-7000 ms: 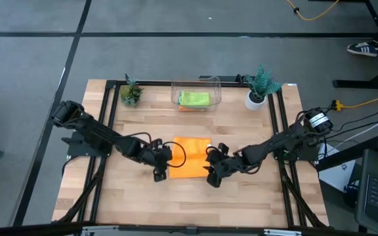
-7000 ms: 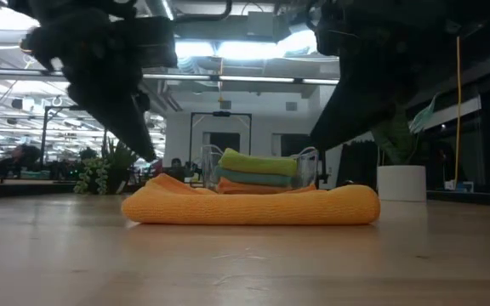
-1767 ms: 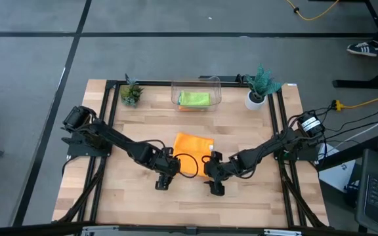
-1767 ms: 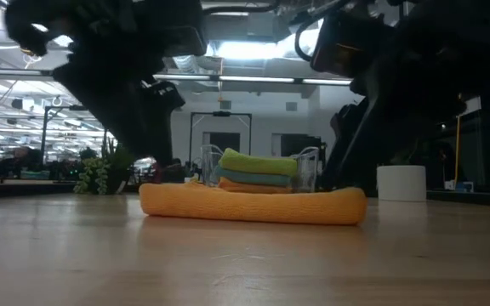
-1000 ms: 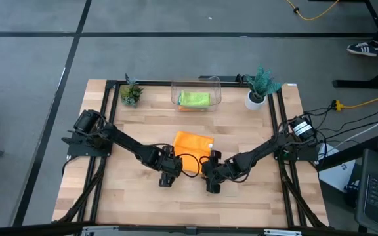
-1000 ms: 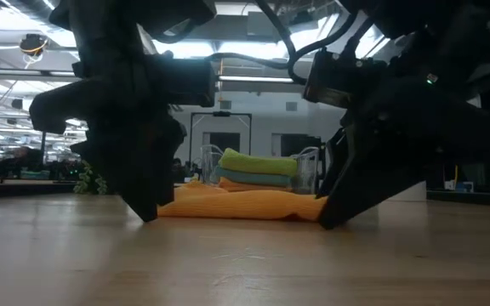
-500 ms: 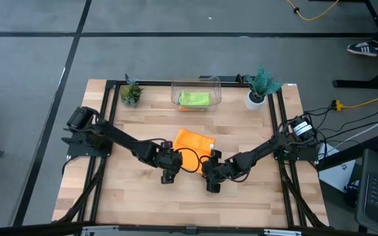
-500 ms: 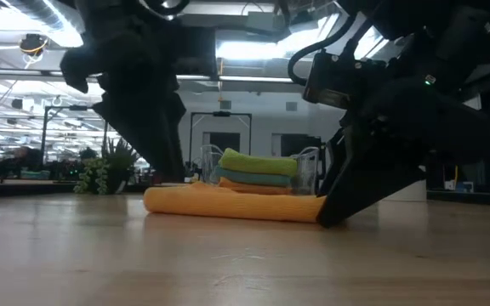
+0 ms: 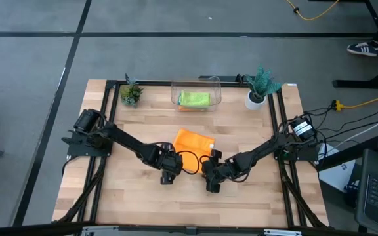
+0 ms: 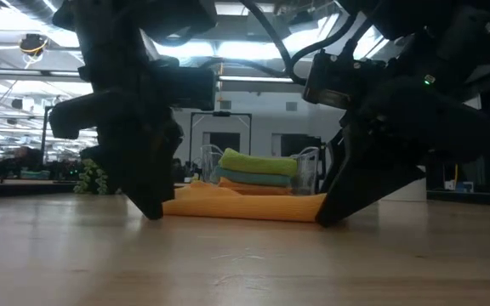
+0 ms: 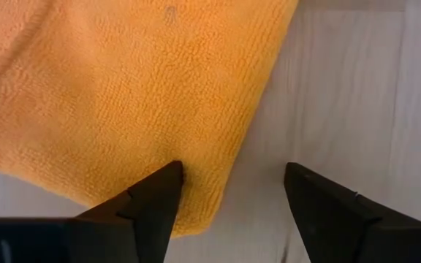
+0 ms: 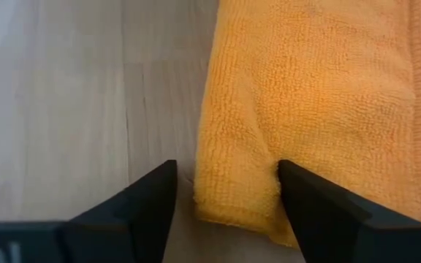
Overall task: Fold microfiber towels
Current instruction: Fold the orange towel
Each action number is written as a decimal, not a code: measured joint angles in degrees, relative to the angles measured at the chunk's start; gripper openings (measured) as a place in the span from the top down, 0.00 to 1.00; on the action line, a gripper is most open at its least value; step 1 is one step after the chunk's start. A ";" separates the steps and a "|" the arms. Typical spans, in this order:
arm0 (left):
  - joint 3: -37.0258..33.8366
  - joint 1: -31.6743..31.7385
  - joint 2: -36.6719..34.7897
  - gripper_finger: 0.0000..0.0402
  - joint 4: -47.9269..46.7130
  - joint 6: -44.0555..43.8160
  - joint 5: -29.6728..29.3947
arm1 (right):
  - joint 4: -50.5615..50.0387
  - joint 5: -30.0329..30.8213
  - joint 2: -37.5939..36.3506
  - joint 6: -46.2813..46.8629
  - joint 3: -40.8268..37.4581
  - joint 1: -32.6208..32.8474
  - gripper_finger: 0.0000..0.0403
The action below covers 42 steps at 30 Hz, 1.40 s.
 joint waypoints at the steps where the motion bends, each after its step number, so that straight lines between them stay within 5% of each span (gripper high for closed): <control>1: 0.00 0.10 0.03 0.40 -0.09 -0.19 0.07 | 0.00 0.02 0.00 0.02 0.00 0.00 0.41; 6: -0.04 0.27 0.13 0.55 -0.04 -0.41 0.40 | -0.17 0.17 0.00 0.11 0.00 -0.02 0.47; 14: -0.49 0.77 0.44 0.97 -0.33 -1.02 -1.23 | -0.58 0.39 -0.01 1.60 0.00 0.04 0.75; 18: -0.61 0.41 0.35 0.99 -0.78 -4.80 1.19 | -0.91 -0.36 -0.08 6.43 0.00 0.02 0.95; 31: 3.93 -5.50 -9.59 1.00 -6.93 -19.83 18.42 | -7.42 -17.57 -1.99 15.58 12.02 2.18 0.97; 36: 6.54 -6.32 -10.14 1.00 -7.40 -21.35 23.21 | -15.96 -18.18 -2.06 15.00 18.71 3.26 0.97; 42: 7.06 -4.46 -10.18 1.00 -7.91 -20.54 21.80 | -23.05 -15.31 -2.16 16.47 20.83 3.13 0.97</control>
